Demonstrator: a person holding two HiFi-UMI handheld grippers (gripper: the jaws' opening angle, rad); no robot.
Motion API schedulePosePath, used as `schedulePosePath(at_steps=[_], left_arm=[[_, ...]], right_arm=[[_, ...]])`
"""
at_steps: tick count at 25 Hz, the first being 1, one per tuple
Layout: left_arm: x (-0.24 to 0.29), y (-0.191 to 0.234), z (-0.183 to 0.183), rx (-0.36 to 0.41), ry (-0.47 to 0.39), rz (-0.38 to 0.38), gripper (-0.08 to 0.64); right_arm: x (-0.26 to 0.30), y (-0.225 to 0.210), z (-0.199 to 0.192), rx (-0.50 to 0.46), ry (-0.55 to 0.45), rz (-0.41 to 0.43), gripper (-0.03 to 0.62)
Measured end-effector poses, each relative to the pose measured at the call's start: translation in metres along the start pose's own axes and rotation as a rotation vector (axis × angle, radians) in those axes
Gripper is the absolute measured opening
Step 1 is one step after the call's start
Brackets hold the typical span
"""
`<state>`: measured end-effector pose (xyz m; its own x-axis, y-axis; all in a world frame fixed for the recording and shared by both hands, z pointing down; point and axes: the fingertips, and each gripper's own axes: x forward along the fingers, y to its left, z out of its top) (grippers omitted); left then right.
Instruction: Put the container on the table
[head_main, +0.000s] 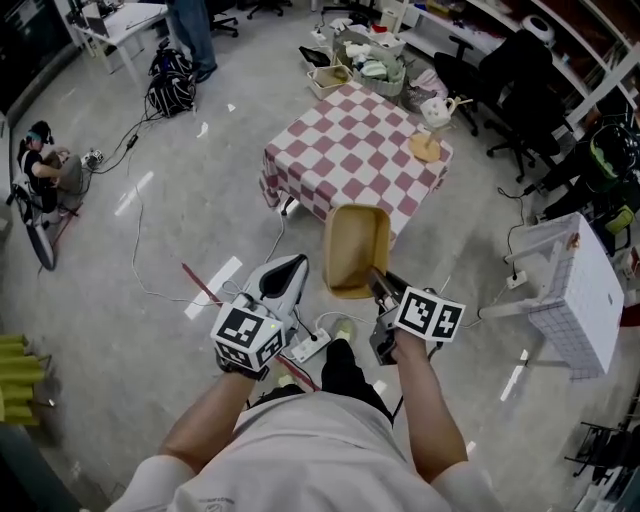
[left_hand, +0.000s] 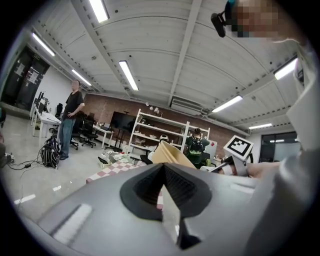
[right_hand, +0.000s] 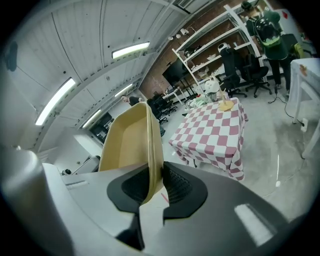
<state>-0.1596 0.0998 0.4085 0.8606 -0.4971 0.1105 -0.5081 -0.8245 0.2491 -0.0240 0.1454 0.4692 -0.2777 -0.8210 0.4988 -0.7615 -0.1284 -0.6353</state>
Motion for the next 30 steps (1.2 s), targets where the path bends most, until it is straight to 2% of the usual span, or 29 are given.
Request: schedulePosePath(at_steps=[6, 16, 24, 30], left_arm=[[0.059, 0.018, 0.004, -0.006, 0.010, 0.035, 0.005], [0.166, 0.006, 0.019, 0.008, 0.005, 0.103, 0.005], [0.208, 0.005, 0.017, 0.009, 0.027, 0.112, 0.005], [0.242, 0.025, 0.012, 0.006, 0.048, 0.102, 0.005]], right_arm=[[0.033, -0.031, 0.049, -0.007, 0.023, 0.021, 0.064], [0.052, -0.104, 0.139, -0.037, 0.062, 0.056, 0.064], [0.074, -0.130, 0.157, -0.003, 0.099, 0.066, 0.064], [0.103, -0.145, 0.171, 0.002, 0.118, 0.043, 0.064]])
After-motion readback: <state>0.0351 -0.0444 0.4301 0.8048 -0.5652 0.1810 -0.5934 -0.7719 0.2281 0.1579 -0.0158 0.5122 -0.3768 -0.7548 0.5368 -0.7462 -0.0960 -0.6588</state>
